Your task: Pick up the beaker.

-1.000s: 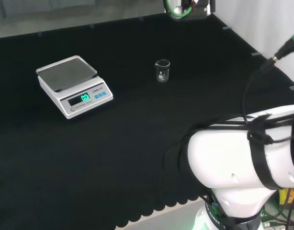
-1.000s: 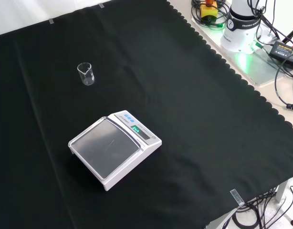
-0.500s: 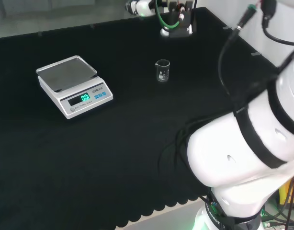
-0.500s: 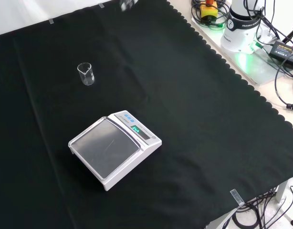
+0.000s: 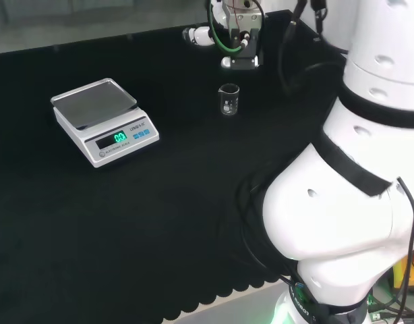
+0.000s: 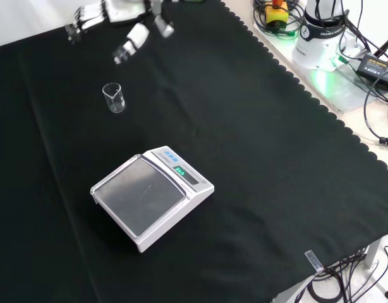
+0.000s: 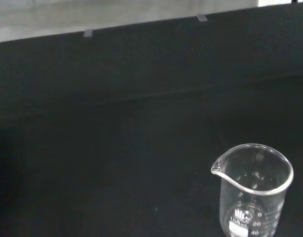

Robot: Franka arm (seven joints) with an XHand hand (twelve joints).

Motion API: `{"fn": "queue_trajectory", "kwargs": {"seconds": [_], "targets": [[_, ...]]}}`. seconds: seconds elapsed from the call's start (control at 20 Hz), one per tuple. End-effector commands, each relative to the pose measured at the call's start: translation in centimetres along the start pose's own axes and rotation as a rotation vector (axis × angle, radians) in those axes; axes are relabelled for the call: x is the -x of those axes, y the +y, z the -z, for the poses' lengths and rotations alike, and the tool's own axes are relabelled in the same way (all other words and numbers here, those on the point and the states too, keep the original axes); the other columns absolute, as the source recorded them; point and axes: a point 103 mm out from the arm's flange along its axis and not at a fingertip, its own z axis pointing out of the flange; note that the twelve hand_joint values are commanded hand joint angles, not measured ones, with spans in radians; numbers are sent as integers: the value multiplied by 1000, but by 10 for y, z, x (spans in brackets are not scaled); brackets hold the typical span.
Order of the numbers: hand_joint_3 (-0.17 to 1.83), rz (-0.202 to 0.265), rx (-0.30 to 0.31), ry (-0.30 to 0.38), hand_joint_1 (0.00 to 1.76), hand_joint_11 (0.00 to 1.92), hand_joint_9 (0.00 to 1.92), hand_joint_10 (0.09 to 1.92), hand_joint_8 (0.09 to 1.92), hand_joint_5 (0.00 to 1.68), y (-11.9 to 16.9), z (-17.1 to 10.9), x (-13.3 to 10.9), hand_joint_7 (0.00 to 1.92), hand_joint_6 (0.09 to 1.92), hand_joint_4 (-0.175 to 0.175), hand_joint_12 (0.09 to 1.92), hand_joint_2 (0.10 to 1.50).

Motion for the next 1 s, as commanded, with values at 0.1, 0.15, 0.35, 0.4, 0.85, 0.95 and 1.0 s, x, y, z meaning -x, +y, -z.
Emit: {"fn": "queue_trajectory", "kwargs": {"seconds": [0.1,0.15,0.35,0.4,0.85,0.95,1.0], "targets": [[149,-73,-6,32,312,0,0,837,711,239,56,-48,33,0,87,-48,1496,922],[148,-79,-8,31,314,0,0,838,709,239,54,-50,37,0,87,-48,1496,920],[145,-106,-28,11,320,0,0,839,704,238,42,-55,53,0,87,-49,1497,916],[144,-113,-37,10,322,0,0,838,702,238,38,-56,57,0,87,-49,1497,915],[136,-126,-226,-9,337,0,11,853,694,232,13,-81,67,0,87,-47,1511,907],[134,-124,-242,3,339,0,16,857,694,231,11,-85,66,0,87,-47,1515,905],[132,-124,-246,7,340,0,18,860,696,231,10,-88,66,0,87,-46,1520,903]]}}
